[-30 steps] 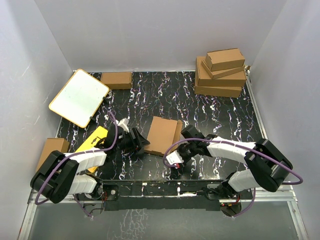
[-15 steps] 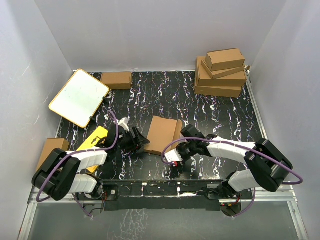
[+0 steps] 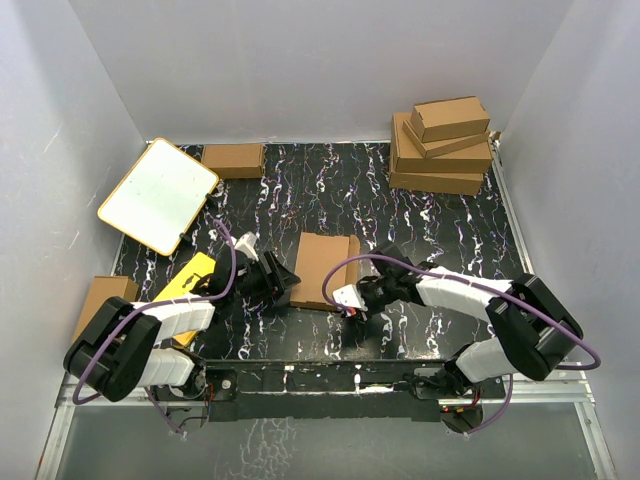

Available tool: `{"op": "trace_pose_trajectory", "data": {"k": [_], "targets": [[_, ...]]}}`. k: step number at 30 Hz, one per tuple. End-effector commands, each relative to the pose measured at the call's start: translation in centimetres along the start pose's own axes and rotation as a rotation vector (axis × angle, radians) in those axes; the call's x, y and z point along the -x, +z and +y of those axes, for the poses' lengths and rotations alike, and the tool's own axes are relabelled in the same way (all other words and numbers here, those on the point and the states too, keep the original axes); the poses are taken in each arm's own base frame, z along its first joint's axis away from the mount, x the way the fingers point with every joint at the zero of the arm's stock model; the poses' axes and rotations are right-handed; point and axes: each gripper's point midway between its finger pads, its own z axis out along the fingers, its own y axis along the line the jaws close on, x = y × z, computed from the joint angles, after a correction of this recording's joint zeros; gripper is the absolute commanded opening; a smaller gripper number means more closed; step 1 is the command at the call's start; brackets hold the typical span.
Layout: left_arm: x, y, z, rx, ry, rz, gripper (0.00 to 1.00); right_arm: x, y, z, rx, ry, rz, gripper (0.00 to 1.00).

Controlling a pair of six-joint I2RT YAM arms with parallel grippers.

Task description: Fold the paper box

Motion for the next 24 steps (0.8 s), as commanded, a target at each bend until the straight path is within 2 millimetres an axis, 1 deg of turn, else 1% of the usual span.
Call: {"op": "trace_pose_trajectory", "data": {"k": [1, 9, 14, 18, 22, 24], "targets": [[0.9, 0.1, -1.3, -0.039, 0.004, -0.033, 0.64, 1.3, -0.3, -1.3, -0.012, 0.013, -0.045, 0.17], [1.0, 0.3, -1.6, -0.042, -0.006, -0.033, 0.64, 1.6, -0.4, -1.1, -0.013, -0.006, -0.060, 0.26], [0.8, 0.5, -1.5, -0.033, -0.004, -0.026, 0.64, 1.7, -0.4, -1.2, -0.022, -0.015, -0.068, 0.29], [0.5, 1.0, -1.1, -0.017, 0.008, -0.005, 0.64, 1.7, -0.4, -1.7, -0.046, -0.005, -0.066, 0.27], [0.6, 1.3, -1.1, -0.013, 0.019, -0.005, 0.64, 1.7, -0.4, -2.0, -0.059, 0.006, -0.064, 0.23], [0.3, 1.6, -0.6, 0.004, 0.018, 0.010, 0.63, 1.7, -0.4, -2.1, -0.064, 0.013, -0.061, 0.20]]}}
